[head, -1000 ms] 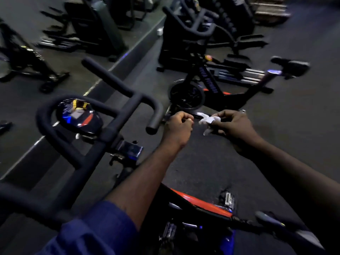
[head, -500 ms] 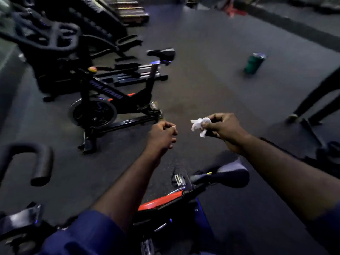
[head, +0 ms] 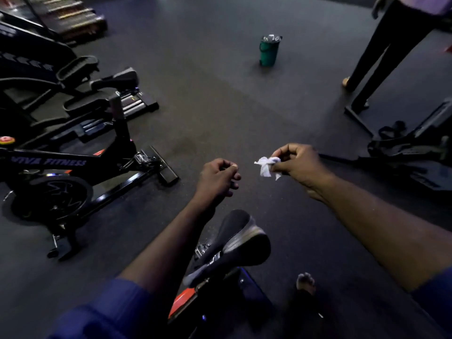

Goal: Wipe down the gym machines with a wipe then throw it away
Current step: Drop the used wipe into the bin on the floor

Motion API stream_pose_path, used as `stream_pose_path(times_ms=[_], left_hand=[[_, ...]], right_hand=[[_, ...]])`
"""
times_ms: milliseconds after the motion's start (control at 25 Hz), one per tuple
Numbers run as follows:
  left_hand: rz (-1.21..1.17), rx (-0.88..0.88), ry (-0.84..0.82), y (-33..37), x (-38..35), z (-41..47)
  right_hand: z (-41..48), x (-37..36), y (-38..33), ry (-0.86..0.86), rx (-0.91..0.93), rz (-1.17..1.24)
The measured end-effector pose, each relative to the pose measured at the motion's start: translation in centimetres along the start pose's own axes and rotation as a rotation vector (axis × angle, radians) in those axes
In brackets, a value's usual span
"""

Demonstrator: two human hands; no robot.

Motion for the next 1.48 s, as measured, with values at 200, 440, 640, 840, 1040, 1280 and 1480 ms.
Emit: stream_pose_path(times_ms=[200,440,640,840,1040,1280,1480], left_hand=[[-0.049,0.07,0.073,1.6,-7.8,11.7],[-0.096,0.055,0.1,9.4,-13.5,24.8],[-0.139,-0.017,0.116,15.0,-13.5,34.7],[-0.181,-0.023,0.134,17.9,-9.6,49.3],[-0.184,-0.003,0.116,23.9,-4.2,66.9],[-0.081,-0.048,0.008,35.9,-2.5,86.3],[-0.042,-0.047,-0.019,40.1,-2.7,103.2]], right_hand=[[11.6,10.3,2.5,-0.061,-0.054,0.099],[24.5,20.1,0.5,-0.122,-0.095,0.103],[34.2,22.7,-3.1,-0.168,-0.111,0.284],[49.9,22.8,-6.4,-0.141,-0.086,0.242],[67.1,23.5,-10.3,-0.093,-0.119,0.182],[84.5,27.6,-15.9,-0.038,-0.028,0.168],[101.8,31.5,-16.4,0.015,-0.027,0.192]])
Point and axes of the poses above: each hand's wrist, its own z-axis towards the middle knuckle, its own x-axis out of the back of the hand, y = z × x, the point moved 6 cm from there along z, towards the middle knuckle, and after that the axes turned 8 degrees about -y, right-handed, at the moved point
